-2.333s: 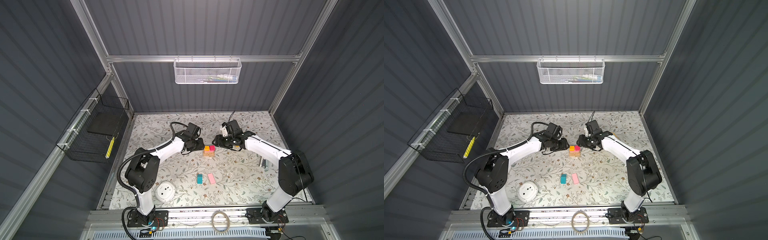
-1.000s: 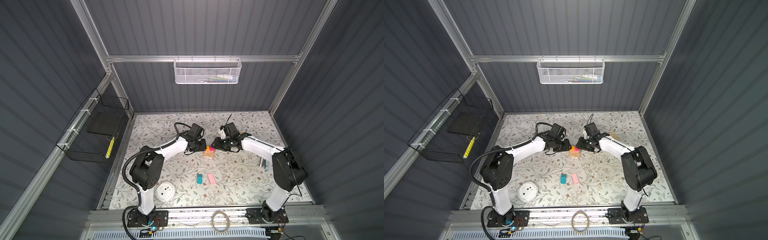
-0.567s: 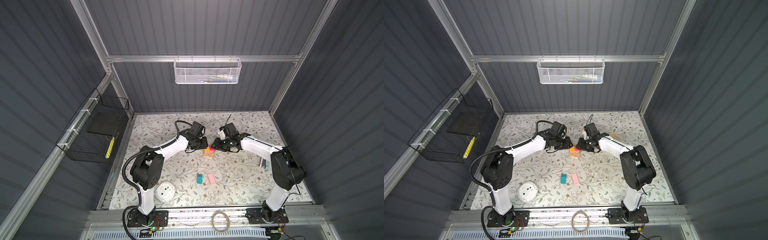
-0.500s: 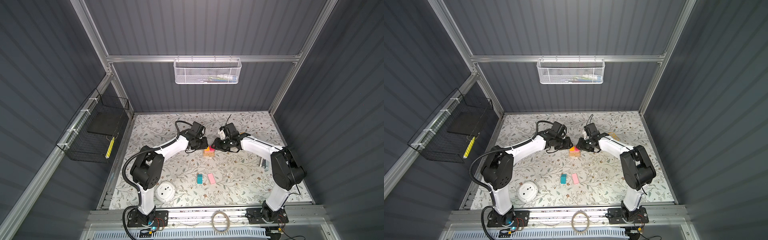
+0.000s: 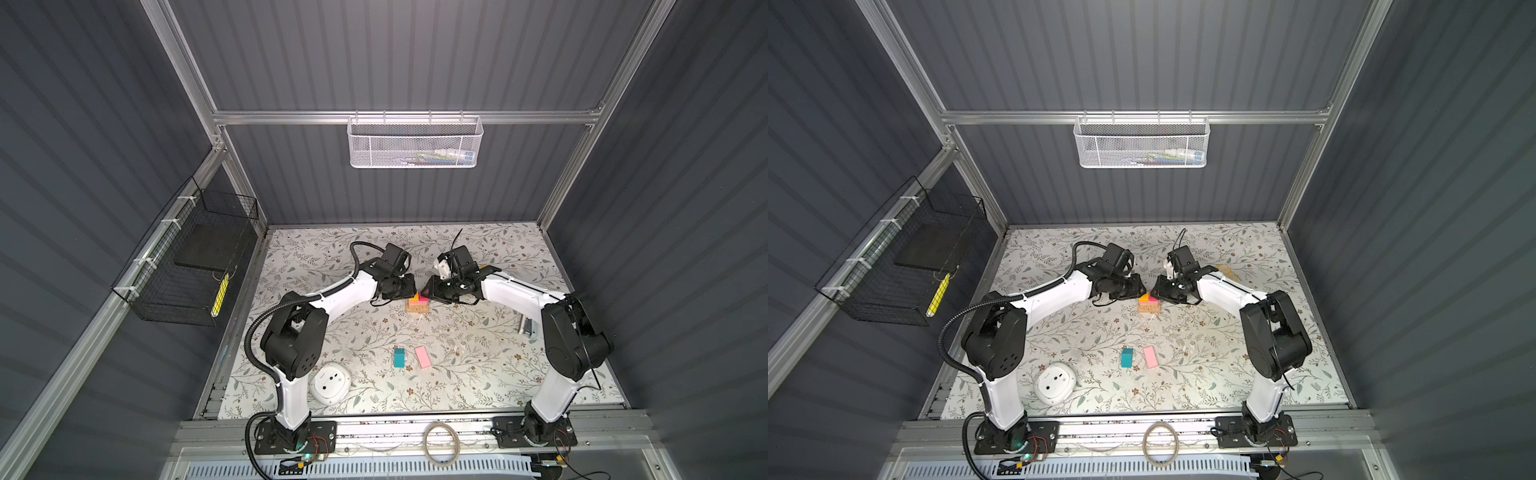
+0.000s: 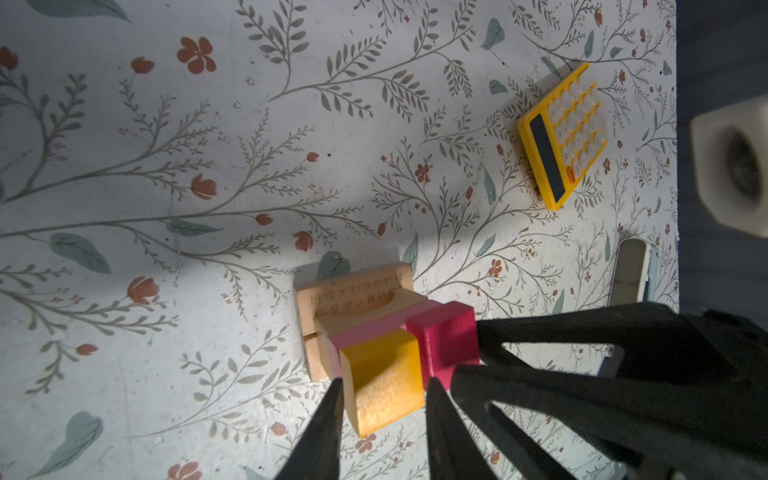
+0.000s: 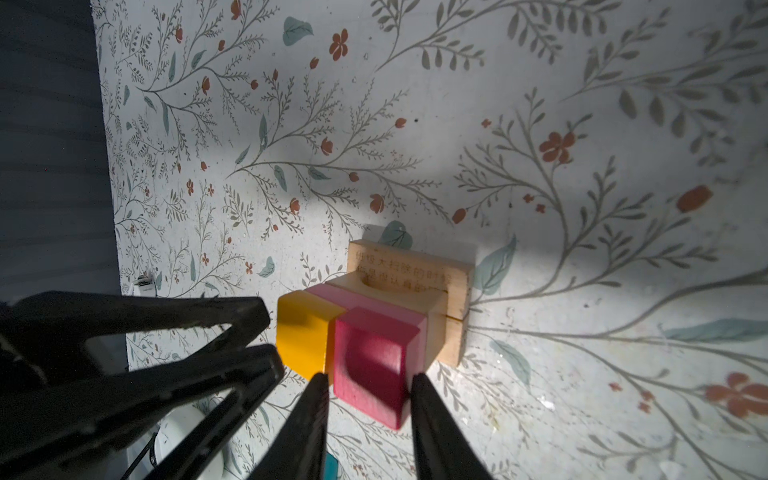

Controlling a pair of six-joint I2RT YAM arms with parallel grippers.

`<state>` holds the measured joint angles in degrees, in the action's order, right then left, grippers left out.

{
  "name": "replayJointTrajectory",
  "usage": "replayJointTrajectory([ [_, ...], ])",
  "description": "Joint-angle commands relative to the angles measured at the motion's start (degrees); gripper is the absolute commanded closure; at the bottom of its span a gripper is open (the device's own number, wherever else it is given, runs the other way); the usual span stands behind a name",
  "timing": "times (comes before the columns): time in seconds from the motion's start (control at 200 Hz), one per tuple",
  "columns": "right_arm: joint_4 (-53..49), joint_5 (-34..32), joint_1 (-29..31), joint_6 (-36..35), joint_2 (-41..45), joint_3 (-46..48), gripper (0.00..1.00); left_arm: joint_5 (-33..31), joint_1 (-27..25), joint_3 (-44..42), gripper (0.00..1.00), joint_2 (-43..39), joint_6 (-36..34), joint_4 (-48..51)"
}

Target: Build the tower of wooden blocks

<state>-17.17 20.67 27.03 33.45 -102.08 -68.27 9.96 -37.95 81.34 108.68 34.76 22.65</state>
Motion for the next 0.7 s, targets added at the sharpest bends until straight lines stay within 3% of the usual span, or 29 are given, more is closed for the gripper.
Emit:
replayJointTrajectory([
  [0.0,0.27,0.69,-0.26,0.43,-0.65,-0.78,0.64,0.89,-0.37,1.28,0.66,0.93,0.39,0.37],
  [0.695,-0.29,0.39,-0.21,0.3,-1.01,-1.67,0.62,1.28,-0.45,1.76,0.67,1.58,0.48,0.46],
])
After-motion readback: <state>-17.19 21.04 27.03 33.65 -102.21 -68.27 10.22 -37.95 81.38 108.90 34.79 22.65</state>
